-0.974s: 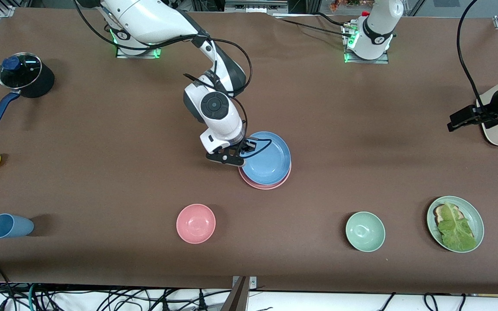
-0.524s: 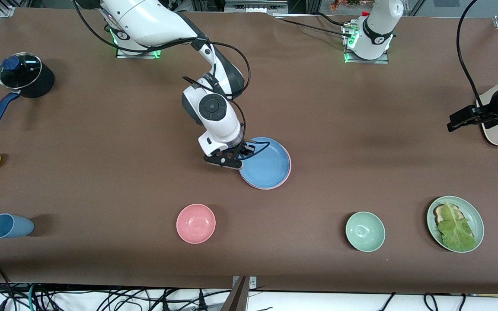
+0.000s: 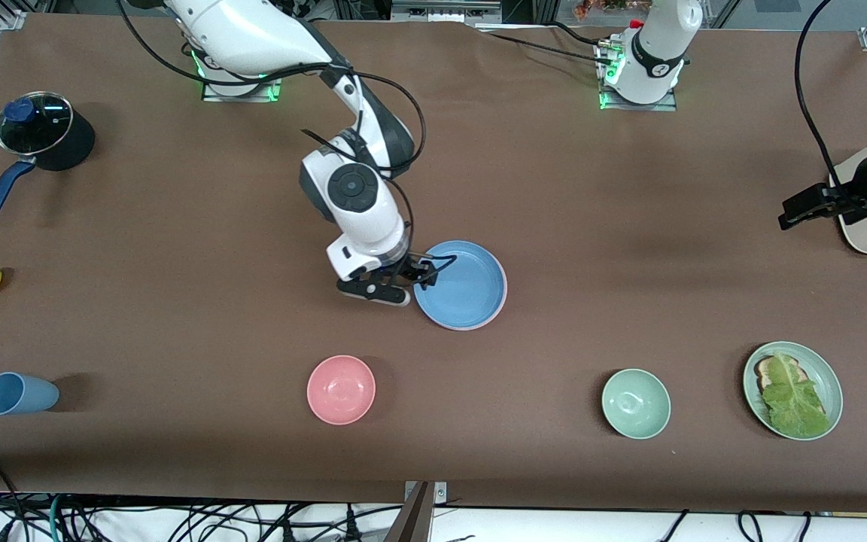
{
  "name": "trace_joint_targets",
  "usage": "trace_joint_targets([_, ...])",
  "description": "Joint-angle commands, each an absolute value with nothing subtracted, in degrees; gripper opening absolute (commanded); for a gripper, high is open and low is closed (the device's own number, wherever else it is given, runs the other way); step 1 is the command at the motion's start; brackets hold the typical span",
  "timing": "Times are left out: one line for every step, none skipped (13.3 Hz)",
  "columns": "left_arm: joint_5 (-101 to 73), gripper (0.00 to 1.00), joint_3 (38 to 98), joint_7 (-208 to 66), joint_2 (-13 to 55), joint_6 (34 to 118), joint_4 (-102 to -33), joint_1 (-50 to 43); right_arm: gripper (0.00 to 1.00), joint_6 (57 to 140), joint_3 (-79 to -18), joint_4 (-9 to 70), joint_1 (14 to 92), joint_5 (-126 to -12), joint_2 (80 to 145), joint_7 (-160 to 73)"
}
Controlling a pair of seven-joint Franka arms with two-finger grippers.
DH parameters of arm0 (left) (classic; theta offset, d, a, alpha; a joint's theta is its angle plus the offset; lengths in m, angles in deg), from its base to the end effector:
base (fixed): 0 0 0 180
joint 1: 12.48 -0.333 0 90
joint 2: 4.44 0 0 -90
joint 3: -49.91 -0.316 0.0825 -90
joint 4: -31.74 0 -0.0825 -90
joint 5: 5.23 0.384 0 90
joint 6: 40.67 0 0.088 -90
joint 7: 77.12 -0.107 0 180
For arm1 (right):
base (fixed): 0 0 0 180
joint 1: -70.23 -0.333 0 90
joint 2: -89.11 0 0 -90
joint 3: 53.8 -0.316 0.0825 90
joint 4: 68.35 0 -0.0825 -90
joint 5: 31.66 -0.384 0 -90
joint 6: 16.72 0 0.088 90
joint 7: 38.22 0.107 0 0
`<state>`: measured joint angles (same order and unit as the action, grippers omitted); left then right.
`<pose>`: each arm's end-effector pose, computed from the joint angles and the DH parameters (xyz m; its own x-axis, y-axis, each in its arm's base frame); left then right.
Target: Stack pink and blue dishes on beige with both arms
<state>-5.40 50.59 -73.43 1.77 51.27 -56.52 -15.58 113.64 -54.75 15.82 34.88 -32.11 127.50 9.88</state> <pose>0.5881 0.0249 0.5798 0.9933 0.1065 -0.0443 0.1067 -0.9943 0.0014 0.5901 0.4309 0.2983 0.9731 -0.2169 0.0780 -0.2076 -0.9717 -0.1123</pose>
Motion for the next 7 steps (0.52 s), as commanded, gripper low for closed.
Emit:
trace_joint_targets([-4.1,1.0,50.4,-74.4,2.0,51.3,-55.5,-15.2,1.0,107.7,-49.1,16.6,35.4,-32.0,121.7,3.2])
trace_joint_targets([-4.1,1.0,50.4,-74.4,2.0,51.3,-55.5,-15.2,1.0,106.8,-46.5,16.6,35.6,-32.2,120.3,3.0])
trace_joint_targets([-4.1,1.0,50.4,-74.4,2.0,51.9,-55.5,-15.3,1.0,105.3,-45.1,16.7,36.2,-32.5,118.7,2.6])
trace_joint_targets([-4.1,1.0,50.4,-74.4,2.0,52.1,-55.6,-15.2,1.0,102.0,-44.7,16.6,37.6,-32.5,117.3,-0.7])
trace_joint_targets([-4.1,1.0,50.4,-74.4,2.0,52.1,-55.6,-15.2,1.0,99.1,-44.7,16.6,39.4,-32.7,115.8,-6.9])
trace_joint_targets([-4.1,1.0,50.4,-74.4,2.0,52.1,-55.6,-15.2,1.0,96.6,-44.7,16.7,40.4,-33.5,113.9,-9.8])
trace_joint_targets([-4.1,1.0,50.4,-74.4,2.0,52.1,-55.6,-15.2,1.0,93.8,-44.7,16.7,41.7,-34.4,112.1,-10.6])
